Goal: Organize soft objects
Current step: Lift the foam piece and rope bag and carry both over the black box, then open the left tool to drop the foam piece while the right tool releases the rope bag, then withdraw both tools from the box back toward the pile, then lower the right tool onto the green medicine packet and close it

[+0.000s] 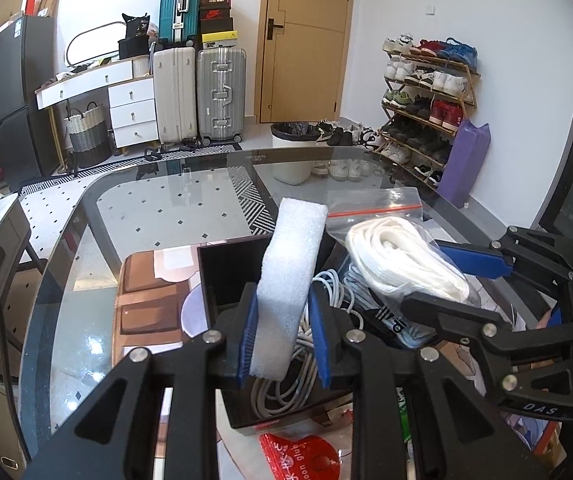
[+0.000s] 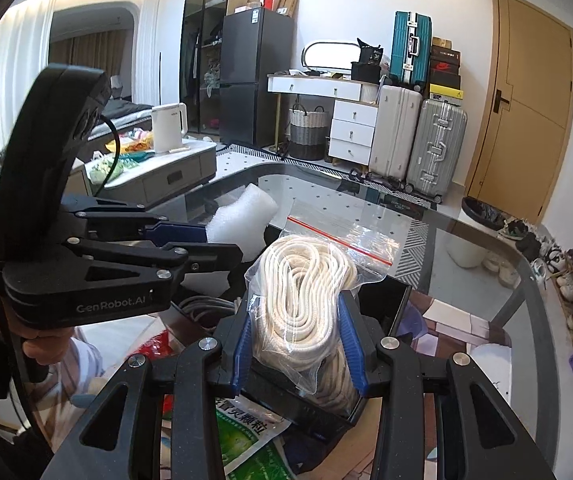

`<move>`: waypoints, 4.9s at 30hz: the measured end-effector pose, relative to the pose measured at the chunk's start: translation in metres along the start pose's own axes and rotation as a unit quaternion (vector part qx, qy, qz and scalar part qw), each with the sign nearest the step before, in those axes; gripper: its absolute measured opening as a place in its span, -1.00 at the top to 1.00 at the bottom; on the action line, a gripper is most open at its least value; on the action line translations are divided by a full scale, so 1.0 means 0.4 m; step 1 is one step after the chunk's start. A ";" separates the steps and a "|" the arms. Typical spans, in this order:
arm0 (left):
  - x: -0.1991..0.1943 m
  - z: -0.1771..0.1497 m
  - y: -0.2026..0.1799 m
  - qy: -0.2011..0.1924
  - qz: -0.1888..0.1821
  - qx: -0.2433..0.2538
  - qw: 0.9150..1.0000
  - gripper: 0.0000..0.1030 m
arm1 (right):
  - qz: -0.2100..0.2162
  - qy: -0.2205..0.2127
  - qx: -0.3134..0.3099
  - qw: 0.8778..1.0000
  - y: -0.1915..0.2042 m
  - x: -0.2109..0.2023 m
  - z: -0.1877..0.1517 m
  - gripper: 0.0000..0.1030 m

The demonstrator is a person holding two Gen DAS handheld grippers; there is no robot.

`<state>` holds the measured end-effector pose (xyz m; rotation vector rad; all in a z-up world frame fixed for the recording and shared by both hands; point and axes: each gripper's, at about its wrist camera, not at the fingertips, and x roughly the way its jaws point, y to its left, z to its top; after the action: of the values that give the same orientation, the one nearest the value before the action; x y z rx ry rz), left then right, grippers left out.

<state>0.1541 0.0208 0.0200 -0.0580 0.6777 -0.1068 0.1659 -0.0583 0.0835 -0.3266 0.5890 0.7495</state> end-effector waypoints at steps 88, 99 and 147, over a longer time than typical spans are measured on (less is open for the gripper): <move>-0.161 -0.250 -0.091 0.054 0.000 0.004 0.999 -1.00 | 0.005 0.109 0.106 0.988 -0.037 -0.059 -0.251 -0.99; -0.137 -0.273 -0.090 0.075 0.006 0.004 0.997 -1.00 | 0.000 0.129 0.090 0.987 -0.013 -0.036 -0.261 -0.99; -0.118 -0.279 -0.061 0.090 0.005 -0.009 0.996 -0.98 | 0.050 0.152 0.028 0.987 0.020 -0.023 -0.263 -0.13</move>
<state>0.0456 0.0002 -0.0351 -0.0624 0.8587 -0.0972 0.1147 -0.1076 0.0053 -0.3647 0.9194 0.7827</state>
